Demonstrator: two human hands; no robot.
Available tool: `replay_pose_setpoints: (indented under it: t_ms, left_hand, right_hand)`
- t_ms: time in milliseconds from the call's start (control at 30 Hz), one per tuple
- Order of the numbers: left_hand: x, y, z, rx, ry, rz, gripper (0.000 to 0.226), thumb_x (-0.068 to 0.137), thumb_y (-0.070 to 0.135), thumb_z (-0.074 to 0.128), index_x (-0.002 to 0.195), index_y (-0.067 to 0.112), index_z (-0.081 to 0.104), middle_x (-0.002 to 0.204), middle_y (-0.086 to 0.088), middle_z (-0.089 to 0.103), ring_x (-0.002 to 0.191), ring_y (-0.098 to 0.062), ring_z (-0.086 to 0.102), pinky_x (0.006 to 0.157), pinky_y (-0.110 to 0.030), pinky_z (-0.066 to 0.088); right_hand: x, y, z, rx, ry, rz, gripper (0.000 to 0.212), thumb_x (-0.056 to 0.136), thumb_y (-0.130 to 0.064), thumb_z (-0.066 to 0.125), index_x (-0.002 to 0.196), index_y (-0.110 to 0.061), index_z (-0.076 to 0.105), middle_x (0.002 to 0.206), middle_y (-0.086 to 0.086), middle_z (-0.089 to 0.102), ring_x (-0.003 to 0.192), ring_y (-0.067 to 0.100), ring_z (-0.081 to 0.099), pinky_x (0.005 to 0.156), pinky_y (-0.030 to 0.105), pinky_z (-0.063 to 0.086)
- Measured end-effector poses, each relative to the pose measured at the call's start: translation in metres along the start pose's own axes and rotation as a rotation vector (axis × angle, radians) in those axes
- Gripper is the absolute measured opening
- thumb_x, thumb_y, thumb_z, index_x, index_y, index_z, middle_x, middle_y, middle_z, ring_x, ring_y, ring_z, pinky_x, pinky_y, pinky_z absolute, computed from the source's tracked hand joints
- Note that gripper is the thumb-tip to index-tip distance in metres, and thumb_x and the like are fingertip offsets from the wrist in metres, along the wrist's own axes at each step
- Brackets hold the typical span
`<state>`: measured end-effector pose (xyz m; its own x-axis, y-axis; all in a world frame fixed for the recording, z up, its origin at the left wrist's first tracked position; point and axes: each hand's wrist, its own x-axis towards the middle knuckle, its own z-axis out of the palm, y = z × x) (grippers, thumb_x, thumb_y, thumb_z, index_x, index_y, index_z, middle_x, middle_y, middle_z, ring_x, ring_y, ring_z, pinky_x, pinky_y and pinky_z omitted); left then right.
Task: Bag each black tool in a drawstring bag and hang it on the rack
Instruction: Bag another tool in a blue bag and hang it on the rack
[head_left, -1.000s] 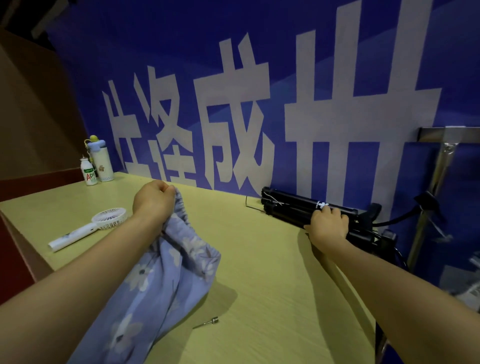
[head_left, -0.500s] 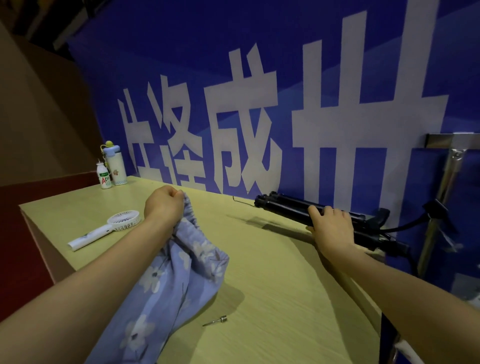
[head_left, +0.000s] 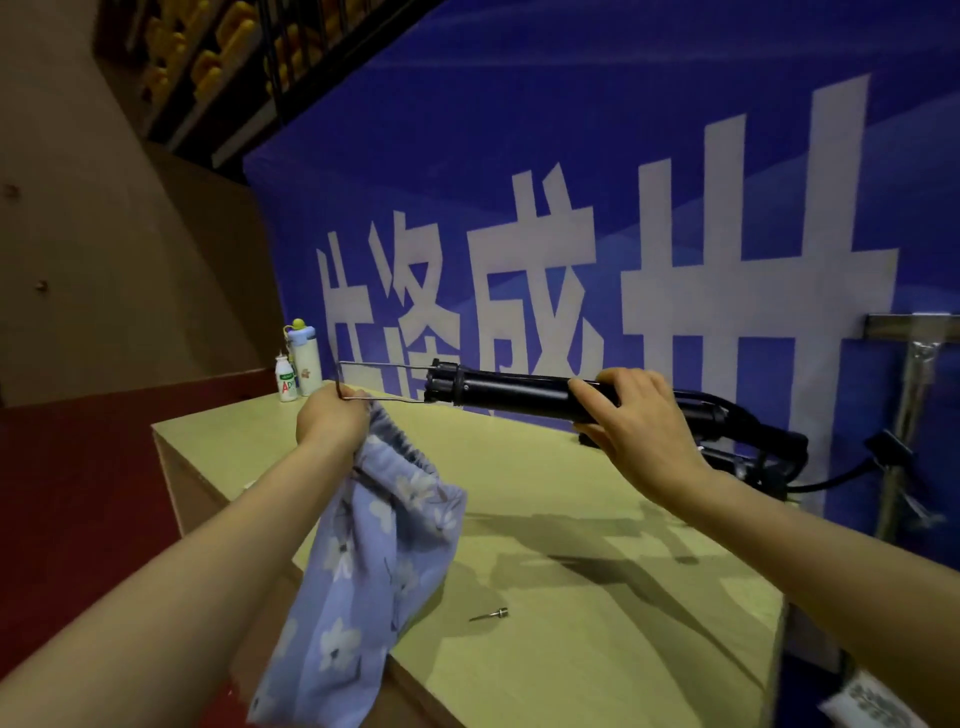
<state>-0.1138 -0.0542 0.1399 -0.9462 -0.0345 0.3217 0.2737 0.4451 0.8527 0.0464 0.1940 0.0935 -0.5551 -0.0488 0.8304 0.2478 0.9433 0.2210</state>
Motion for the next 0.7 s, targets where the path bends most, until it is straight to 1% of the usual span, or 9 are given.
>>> replay_pose_setpoints:
  t_ms: [67,100,167,233,333,467,600,667,700]
  left_hand:
    - [-0.002,-0.003,-0.012,-0.046,0.008,0.012,0.018,0.095,0.020,0.048,0.090,0.008,0.060,0.110,-0.021,0.065,0.105,-0.040,0.057,0.093,-0.044,0.046]
    - [-0.001,-0.005,-0.019,-0.059,0.011,0.023,0.018,0.094,0.021,0.050,0.086,0.008,0.060,0.109,-0.022,0.065,0.104,-0.041,0.058,0.093,-0.044,0.047]
    - [0.004,-0.009,-0.036,-0.029,0.034,0.039,0.024,0.093,0.021,0.051,0.091,0.002,0.066,0.107,-0.025,0.067,0.101,-0.042,0.060,0.091,-0.043,0.049]
    - [0.006,-0.012,-0.055,-0.001,0.097,0.012,0.029,0.093,0.021,0.050,0.098,0.000,0.069,0.105,-0.026,0.067,0.099,-0.042,0.060,0.087,-0.041,0.048]
    - [0.009,-0.010,-0.068,0.056,0.157,-0.008,0.031,0.095,0.024,0.048,0.104,0.002,0.067,0.106,-0.023,0.066,0.099,-0.041,0.059,0.084,-0.041,0.048]
    - [0.005,-0.002,-0.067,0.131,0.202,-0.014,0.037,0.100,0.021,0.036,0.112,-0.004,0.061,0.116,-0.028,0.061,0.109,-0.044,0.055,0.087,-0.043,0.045]
    - [0.004,-0.004,-0.070,0.206,0.242,0.037,0.035,0.100,0.021,0.037,0.109,-0.002,0.061,0.115,-0.027,0.062,0.109,-0.043,0.055,0.087,-0.042,0.044]
    - [0.002,-0.002,-0.064,0.229,0.189,0.115,0.032,0.098,0.022,0.041,0.104,0.000,0.064,0.110,-0.024,0.064,0.103,-0.041,0.057,0.081,-0.039,0.045]
    - [0.000,0.000,-0.059,0.237,0.153,0.162,0.031,0.097,0.023,0.043,0.101,0.001,0.065,0.103,-0.022,0.065,0.097,-0.039,0.058,0.077,-0.038,0.044]
  right_hand:
    - [0.003,-0.007,-0.011,0.002,0.035,-0.049,0.053,0.069,-0.024,0.081,0.117,-0.012,0.061,0.093,0.017,0.065,0.082,0.032,0.061,0.071,0.040,0.050]
    - [0.004,-0.009,-0.016,0.008,0.045,-0.067,0.053,0.069,-0.024,0.081,0.117,-0.012,0.061,0.094,0.016,0.065,0.081,0.032,0.061,0.072,0.040,0.051]
    - [0.006,-0.010,-0.023,0.020,0.055,-0.076,0.054,0.068,-0.023,0.081,0.117,-0.012,0.060,0.095,0.016,0.065,0.082,0.031,0.061,0.073,0.040,0.051]
    - [0.009,-0.010,-0.028,0.008,0.061,-0.080,0.055,0.068,-0.023,0.082,0.117,-0.012,0.060,0.096,0.015,0.065,0.083,0.030,0.061,0.072,0.039,0.051]
    - [0.013,-0.016,-0.028,-0.002,0.064,-0.095,0.055,0.068,-0.024,0.082,0.117,-0.013,0.060,0.096,0.015,0.065,0.083,0.031,0.061,0.073,0.040,0.051]
    - [0.019,-0.037,-0.026,0.021,0.076,-0.126,0.055,0.070,-0.027,0.080,0.118,-0.016,0.058,0.099,0.015,0.066,0.088,0.031,0.063,0.076,0.041,0.052]
    - [0.018,-0.044,-0.028,0.015,0.103,-0.204,0.054,0.069,-0.028,0.080,0.117,-0.017,0.056,0.100,0.013,0.066,0.088,0.029,0.063,0.077,0.040,0.052]
    - [0.017,-0.051,-0.028,0.016,0.109,-0.272,0.054,0.070,-0.029,0.078,0.118,-0.020,0.055,0.101,0.010,0.066,0.089,0.025,0.063,0.078,0.037,0.051]
    - [0.017,-0.055,-0.028,0.014,0.110,-0.309,0.053,0.071,-0.029,0.077,0.118,-0.021,0.055,0.101,0.009,0.067,0.090,0.024,0.063,0.079,0.035,0.051]
